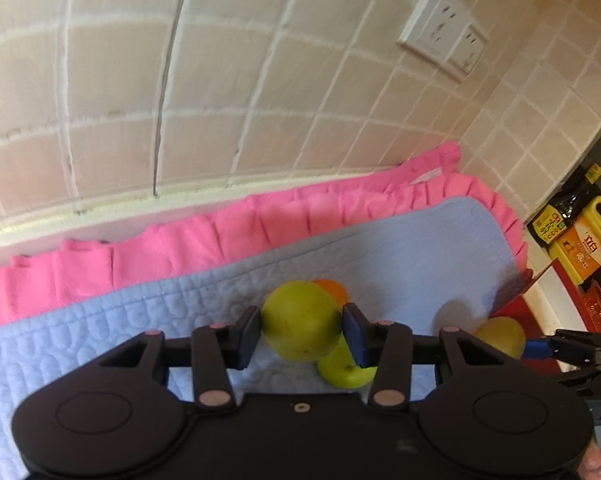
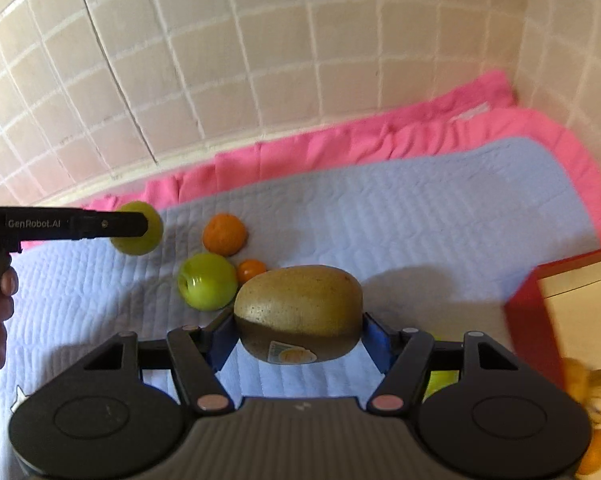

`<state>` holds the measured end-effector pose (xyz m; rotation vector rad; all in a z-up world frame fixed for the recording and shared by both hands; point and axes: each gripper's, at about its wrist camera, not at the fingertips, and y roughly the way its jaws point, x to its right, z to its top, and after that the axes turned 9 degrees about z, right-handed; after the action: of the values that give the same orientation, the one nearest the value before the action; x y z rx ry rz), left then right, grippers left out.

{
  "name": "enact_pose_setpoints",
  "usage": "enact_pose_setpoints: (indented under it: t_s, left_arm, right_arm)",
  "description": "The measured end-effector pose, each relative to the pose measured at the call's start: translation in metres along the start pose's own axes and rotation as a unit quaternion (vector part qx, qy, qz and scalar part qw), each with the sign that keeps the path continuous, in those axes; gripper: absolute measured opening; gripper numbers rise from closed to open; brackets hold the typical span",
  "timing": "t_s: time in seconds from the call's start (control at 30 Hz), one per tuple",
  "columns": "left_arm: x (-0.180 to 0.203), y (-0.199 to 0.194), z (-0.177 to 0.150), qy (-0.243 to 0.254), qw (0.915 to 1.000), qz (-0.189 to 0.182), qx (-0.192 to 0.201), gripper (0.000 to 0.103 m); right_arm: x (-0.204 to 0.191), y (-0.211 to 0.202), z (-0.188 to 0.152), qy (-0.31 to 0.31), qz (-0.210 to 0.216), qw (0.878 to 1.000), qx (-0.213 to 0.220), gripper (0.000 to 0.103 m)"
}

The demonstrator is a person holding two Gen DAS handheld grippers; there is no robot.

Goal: Organize fruits
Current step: 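Carry the yellow-green fruit and large kiwi over the red box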

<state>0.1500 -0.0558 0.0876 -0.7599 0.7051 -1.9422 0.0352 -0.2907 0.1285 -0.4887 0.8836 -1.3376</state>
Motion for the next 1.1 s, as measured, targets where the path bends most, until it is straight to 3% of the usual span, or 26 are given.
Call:
enact_pose_setpoints:
  t_s: [0.2, 0.4, 0.57, 0.83, 1.1]
  left_arm:
    - [0.033, -0.049, 0.004, 0.016, 0.9989, -0.006, 0.045, 0.053]
    - [0.091, -0.098, 0.014, 0.054, 0.993, -0.037, 0.098, 0.053]
    - [0.148, -0.119, 0.028, 0.089, 0.9839, -0.082, 0.132, 0.053]
    - [0.254, -0.096, 0.045, 0.134, 0.9713, -0.152, 0.125, 0.053]
    - [0.352, -0.041, 0.042, 0.19, 0.962, -0.181, 0.077, 0.053]
  right_arm:
    - [0.005, -0.062, -0.001, -0.013, -0.014, 0.998, 0.053, 0.068]
    - [0.021, -0.136, -0.008, -0.011, -0.051, 0.992, 0.118, 0.068]
    - [0.047, -0.205, -0.017, 0.001, -0.097, 0.979, 0.178, 0.068]
    - [0.125, -0.274, -0.043, 0.07, -0.181, 0.957, 0.216, 0.068]
    - [0.2, -0.277, -0.079, 0.141, -0.191, 0.951, 0.2, 0.068]
